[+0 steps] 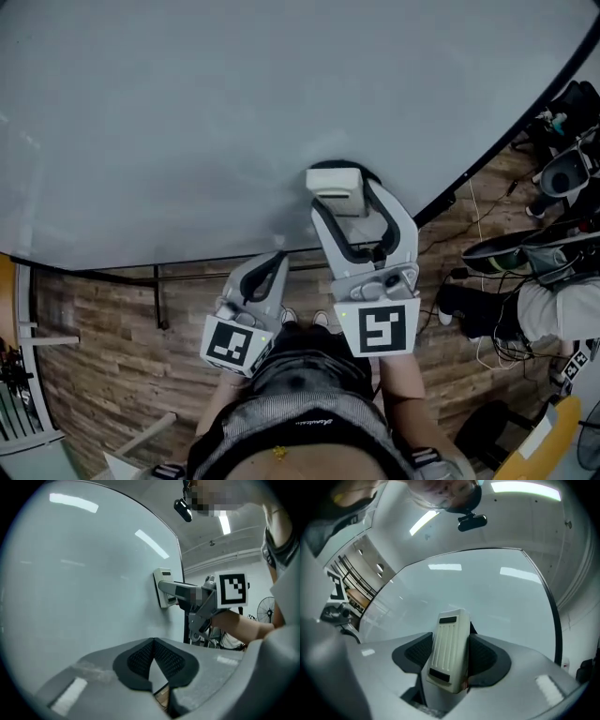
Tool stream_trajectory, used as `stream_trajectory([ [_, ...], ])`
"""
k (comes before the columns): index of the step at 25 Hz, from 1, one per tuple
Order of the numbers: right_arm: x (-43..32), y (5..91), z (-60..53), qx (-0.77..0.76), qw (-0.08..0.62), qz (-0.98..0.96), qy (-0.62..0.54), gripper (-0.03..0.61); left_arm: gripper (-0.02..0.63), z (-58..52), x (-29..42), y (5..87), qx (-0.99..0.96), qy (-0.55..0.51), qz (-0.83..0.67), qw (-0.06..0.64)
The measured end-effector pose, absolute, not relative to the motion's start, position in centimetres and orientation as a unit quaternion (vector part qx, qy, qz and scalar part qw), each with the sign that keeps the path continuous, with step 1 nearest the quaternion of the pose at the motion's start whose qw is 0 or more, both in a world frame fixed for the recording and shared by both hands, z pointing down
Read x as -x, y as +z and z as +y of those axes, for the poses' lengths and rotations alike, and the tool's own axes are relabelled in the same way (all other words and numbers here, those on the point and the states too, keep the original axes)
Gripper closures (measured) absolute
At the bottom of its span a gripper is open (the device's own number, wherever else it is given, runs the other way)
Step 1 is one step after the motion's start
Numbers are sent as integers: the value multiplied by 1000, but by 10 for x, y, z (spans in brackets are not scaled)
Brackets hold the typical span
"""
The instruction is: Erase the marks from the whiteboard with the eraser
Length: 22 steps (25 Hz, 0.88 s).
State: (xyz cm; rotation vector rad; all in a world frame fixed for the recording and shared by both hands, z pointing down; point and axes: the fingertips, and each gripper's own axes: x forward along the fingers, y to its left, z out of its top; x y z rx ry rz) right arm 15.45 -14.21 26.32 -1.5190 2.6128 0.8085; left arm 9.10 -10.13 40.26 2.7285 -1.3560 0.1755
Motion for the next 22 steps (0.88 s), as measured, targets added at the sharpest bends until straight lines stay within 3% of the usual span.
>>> stream_trajectory([
  [3, -158, 244, -145, 469, -5, 842, 264, 328, 615, -106, -82, 401, -884, 60, -462, 32],
  [9, -157, 197, -146, 458, 49, 841, 284, 328, 615, -117, -66, 386, -869, 44, -493, 14],
  [15, -145, 225, -144, 466, 64, 847, 246, 330, 615, -116, -54, 373, -871, 26, -490, -3],
  [22, -161, 303, -147, 496, 25, 845, 198, 328, 615, -105, -64, 376, -874, 29, -485, 6],
])
